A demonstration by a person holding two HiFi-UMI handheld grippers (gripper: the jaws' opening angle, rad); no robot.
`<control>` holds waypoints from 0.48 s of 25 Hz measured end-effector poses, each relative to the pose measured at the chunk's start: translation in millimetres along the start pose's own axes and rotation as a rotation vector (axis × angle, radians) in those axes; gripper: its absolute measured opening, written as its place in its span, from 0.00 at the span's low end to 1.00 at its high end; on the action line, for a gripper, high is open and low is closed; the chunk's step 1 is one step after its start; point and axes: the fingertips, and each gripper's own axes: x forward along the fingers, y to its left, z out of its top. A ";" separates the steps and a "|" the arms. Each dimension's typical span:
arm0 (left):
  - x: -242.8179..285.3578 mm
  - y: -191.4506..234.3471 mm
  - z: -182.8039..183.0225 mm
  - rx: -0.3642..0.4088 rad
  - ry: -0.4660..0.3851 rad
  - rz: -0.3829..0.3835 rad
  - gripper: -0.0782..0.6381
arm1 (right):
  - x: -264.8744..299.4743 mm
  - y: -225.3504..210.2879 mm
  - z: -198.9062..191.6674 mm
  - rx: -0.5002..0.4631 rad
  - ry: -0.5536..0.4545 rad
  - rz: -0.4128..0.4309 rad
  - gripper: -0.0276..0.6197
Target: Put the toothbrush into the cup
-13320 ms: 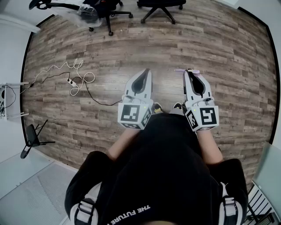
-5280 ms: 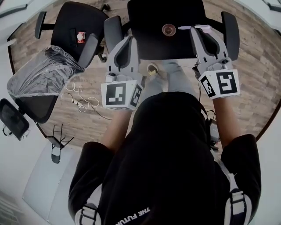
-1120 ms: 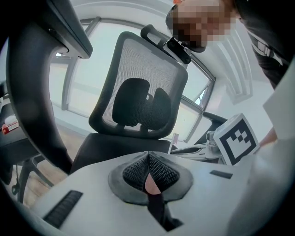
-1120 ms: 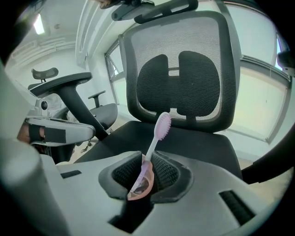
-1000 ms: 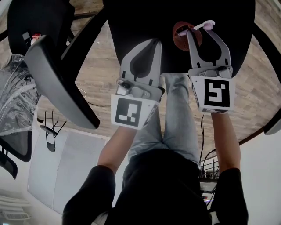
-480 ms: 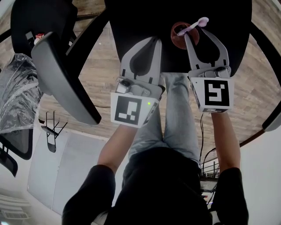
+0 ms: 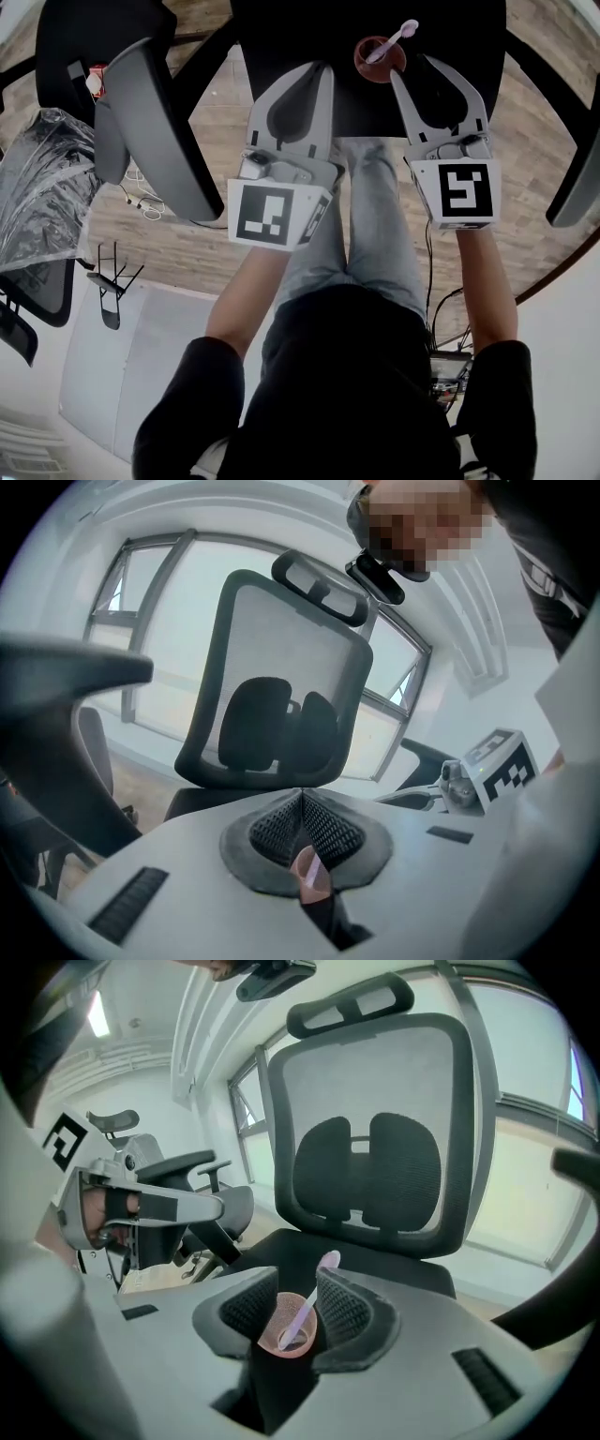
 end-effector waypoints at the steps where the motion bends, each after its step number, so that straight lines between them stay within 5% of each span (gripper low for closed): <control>1: -5.8 -4.6 11.0 0.005 -0.010 -0.004 0.14 | -9.8 1.9 8.8 -0.004 -0.009 0.003 0.25; 9: -75.7 -49.0 97.3 0.068 -0.108 -0.059 0.14 | -99.1 37.1 91.8 -0.114 -0.088 0.005 0.24; 12: -115.6 -72.1 128.2 0.102 -0.134 -0.071 0.14 | -148.3 49.1 134.7 -0.129 -0.177 -0.052 0.13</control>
